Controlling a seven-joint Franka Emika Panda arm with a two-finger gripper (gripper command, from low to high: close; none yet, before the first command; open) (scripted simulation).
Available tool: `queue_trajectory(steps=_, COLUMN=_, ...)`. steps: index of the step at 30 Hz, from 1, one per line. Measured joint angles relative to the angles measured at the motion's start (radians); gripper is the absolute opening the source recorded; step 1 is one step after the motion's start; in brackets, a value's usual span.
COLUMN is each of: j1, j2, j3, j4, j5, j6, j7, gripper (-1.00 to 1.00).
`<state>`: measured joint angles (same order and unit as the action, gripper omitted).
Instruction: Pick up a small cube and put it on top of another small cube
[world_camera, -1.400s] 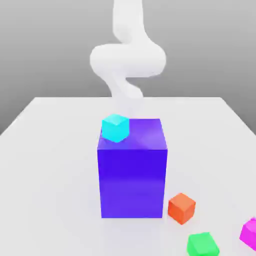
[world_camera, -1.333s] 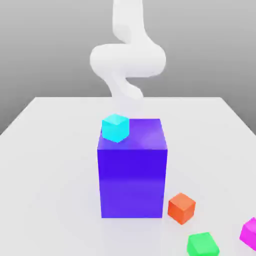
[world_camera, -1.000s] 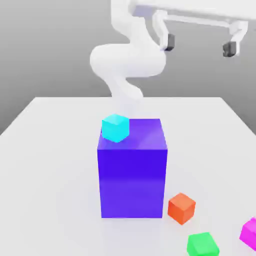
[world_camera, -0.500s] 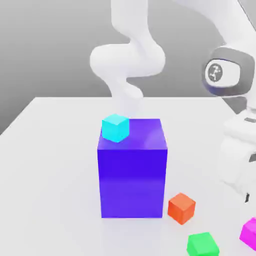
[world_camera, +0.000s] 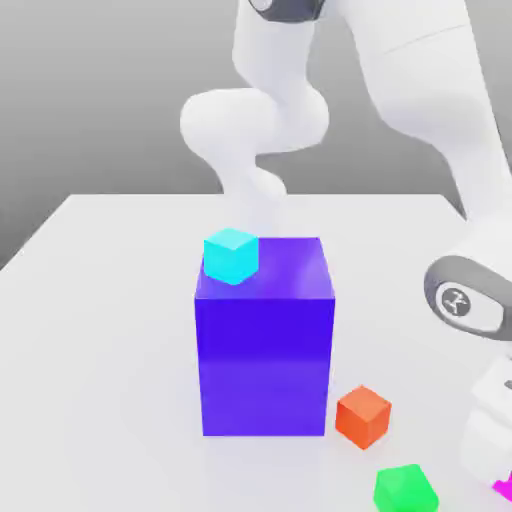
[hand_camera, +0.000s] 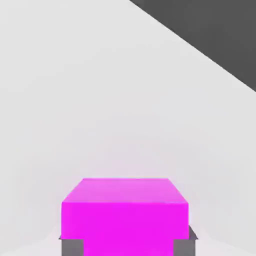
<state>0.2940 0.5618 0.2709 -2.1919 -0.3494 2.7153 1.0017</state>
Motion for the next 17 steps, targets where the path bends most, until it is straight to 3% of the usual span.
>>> queue_trajectory(steps=4, j1=-0.046, j2=-0.122, j3=0.056, j4=-0.032, j5=0.069, j6=-0.088, j7=-0.049, gripper=-1.0)
queue_trajectory(steps=9, j1=-0.194, j2=-0.292, j3=0.001, j4=-0.11, j5=0.214, j6=-0.16, j7=-0.073, gripper=-1.0)
queue_trajectory(steps=13, j1=-0.205, j2=-0.217, j3=-0.045, j4=-0.119, j5=0.192, j6=-0.073, j7=-0.04, gripper=-1.0)
queue_trajectory(steps=14, j1=-0.194, j2=-0.19, j3=-0.059, j4=-0.117, j5=0.183, j6=-0.047, j7=-0.033, gripper=1.0)
queue_trajectory(steps=17, j1=-0.194, j2=-0.19, j3=-0.059, j4=-0.117, j5=0.183, j6=-0.047, j7=-0.033, gripper=1.0)
